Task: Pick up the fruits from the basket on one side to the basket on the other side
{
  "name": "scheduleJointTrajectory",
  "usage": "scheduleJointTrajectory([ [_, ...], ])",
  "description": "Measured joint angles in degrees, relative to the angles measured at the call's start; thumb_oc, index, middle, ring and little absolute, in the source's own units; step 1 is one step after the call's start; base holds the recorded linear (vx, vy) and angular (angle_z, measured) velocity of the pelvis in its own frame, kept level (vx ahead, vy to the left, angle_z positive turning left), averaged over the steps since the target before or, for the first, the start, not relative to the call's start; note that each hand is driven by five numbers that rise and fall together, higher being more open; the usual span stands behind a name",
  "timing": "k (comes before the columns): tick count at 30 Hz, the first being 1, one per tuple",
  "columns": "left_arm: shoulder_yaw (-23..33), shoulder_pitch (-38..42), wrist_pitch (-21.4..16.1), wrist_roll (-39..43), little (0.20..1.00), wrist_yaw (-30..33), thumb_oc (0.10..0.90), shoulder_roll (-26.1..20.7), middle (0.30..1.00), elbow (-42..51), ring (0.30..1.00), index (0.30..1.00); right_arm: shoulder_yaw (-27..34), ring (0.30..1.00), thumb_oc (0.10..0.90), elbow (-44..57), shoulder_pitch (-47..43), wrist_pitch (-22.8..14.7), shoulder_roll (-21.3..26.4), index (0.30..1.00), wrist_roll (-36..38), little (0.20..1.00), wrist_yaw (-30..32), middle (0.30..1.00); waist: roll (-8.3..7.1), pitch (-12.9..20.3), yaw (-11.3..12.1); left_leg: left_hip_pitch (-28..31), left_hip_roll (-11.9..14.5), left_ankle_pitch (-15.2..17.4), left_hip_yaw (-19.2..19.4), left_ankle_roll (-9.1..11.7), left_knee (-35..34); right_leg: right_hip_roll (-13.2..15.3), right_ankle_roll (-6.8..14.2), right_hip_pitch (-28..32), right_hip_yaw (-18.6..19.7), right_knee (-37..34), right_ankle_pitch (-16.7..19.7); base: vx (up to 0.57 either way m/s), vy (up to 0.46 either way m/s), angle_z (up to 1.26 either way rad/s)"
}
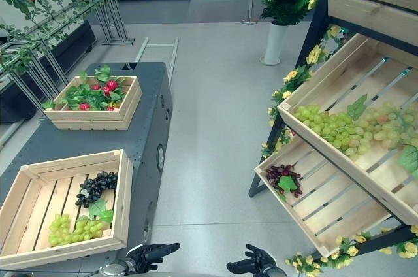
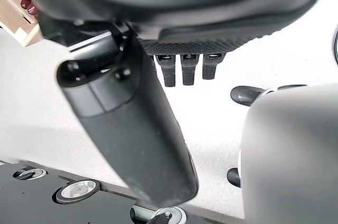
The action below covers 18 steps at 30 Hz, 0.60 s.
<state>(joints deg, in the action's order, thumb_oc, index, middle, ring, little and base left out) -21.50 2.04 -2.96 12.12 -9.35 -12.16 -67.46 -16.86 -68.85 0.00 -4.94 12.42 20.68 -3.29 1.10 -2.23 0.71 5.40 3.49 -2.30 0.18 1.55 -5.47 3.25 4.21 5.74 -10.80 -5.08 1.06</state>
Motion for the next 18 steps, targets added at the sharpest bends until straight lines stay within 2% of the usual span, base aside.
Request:
scheduleJointTrajectory([
  [11, 0.0, 0.0, 0.1, 0.0, 0.900, 0.0, 0.800, 0.0, 0.900, -0.2, 0.900, 0.900, -0.1, 0.900, 0.800, 0.0, 0.2, 0.0, 0.0, 0.900, 0.0, 0.900, 0.0, 0.900, 0.22, 0.6, 0.0, 0.0, 0.1, 0.0, 0.0, 0.0, 0.0, -0.1, 0.0, 0.0, -0.1, 0.0, 0.0, 0.00, -0.013, 0.00],
  [18, 0.0, 0.0, 0.0, 0.0, 0.900, 0.9, 0.800, 0.0, 0.900, -0.2, 0.900, 0.900, -0.1, 0.900, 0.800, 0.0, 0.2, 0.0, 0.0, 0.900, 0.0, 0.900, 0.0, 0.900, 0.15, 0.5, 0.0, -0.2, 0.5, -0.1, -0.2, 0.2, 0.0, -0.8, -0.2, 0.0, -0.2, 0.0, -0.1, -0.01, -0.119, 0.01],
])
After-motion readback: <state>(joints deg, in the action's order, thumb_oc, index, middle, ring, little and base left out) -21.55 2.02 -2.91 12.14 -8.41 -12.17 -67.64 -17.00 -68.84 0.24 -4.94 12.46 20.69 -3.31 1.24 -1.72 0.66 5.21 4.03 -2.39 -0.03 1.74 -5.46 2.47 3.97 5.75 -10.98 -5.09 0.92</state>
